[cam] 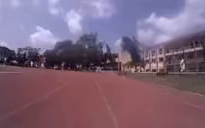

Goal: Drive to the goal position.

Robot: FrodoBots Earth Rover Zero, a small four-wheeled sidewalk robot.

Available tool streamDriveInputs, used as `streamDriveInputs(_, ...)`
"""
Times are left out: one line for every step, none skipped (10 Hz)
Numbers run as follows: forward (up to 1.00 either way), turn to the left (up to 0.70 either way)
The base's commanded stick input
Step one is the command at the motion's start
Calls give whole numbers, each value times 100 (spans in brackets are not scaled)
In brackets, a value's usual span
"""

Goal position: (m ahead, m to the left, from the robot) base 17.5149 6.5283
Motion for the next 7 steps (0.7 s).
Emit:
streamDriveInputs(70,0)
streamDriveInputs(70,0)
streamDriveInputs(70,0)
streamDriveInputs(70,0)
streamDriveInputs(70,0)
streamDriveInputs(70,0)
streamDriveInputs(70,0)
